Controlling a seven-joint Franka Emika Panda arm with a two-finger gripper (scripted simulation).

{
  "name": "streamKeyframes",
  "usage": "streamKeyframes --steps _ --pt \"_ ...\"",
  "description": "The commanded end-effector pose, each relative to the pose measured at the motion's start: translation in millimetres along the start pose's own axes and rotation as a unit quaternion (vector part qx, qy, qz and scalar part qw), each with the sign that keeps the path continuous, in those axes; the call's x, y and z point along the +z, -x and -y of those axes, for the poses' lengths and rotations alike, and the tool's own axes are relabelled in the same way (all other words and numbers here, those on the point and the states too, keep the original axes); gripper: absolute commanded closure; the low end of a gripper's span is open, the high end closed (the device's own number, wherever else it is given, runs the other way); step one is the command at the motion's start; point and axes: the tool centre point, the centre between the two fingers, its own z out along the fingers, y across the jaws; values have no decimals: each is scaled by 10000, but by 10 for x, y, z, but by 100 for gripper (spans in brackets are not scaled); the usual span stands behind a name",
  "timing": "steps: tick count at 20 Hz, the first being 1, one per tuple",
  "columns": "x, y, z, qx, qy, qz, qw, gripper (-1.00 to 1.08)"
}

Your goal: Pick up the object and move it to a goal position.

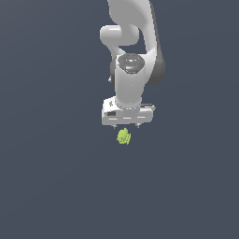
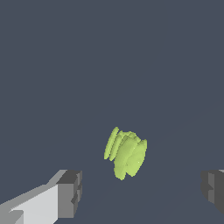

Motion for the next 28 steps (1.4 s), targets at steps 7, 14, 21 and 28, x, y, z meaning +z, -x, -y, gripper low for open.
streamKeyframes --steps 7,14,21,28 --pt "0 0 0 0 0 0 10000 -92" --pt "-5 -10 -41 -7 32 -6 10000 -92" --pt "-48 -54 -223 -77 169 -27 9998 -92" --pt "31 -33 -188 65 145 -36 9999 -92"
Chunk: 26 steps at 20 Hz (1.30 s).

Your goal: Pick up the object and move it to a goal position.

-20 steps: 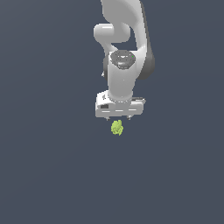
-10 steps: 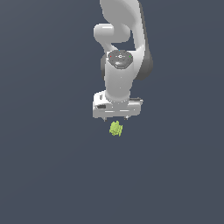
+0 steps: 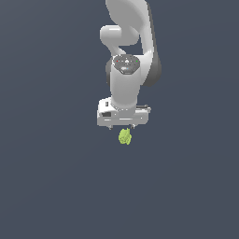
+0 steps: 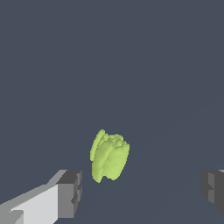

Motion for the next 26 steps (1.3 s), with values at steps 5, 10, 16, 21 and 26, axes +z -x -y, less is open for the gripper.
streamKeyframes --steps 5,10,16,21,26 --pt "196 56 63 357 -39 -15 9994 -92" --pt "441 142 138 833 -84 -36 9965 -92" --pt "669 239 203 1300 -120 -53 9914 -92" --pt "762 284 228 1496 -133 -59 9886 -92" --pt "773 289 231 1504 -133 -55 9885 -92"
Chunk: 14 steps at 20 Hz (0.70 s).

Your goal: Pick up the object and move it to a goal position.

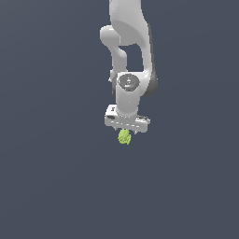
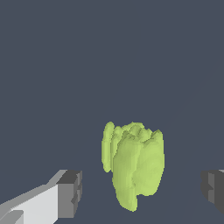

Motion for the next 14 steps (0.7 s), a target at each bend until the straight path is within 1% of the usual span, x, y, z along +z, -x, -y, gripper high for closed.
streamKeyframes --steps 1,14 --pt "11 -1 0 1 0 -1 10000 -92" --pt "483 9 -2 25 -2 -6 10000 -92"
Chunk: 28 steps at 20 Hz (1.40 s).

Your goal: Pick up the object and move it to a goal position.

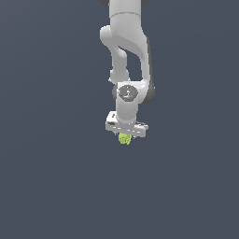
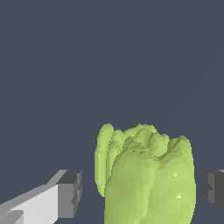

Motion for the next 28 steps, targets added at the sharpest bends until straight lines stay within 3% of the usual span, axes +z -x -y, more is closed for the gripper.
streamKeyframes --steps 1,3,4,18,23,28 --pt "51 -8 3 2 -2 -7 10000 -92" --pt "61 -10 5 2 -2 -7 10000 -92" --pt "61 -10 5 2 -2 -7 10000 108" --pt "3 -34 -76 25 0 -26 10000 108" --pt "-153 -51 -298 25 0 -26 10000 108" --pt "-427 -84 -690 20 -5 -20 10000 108"
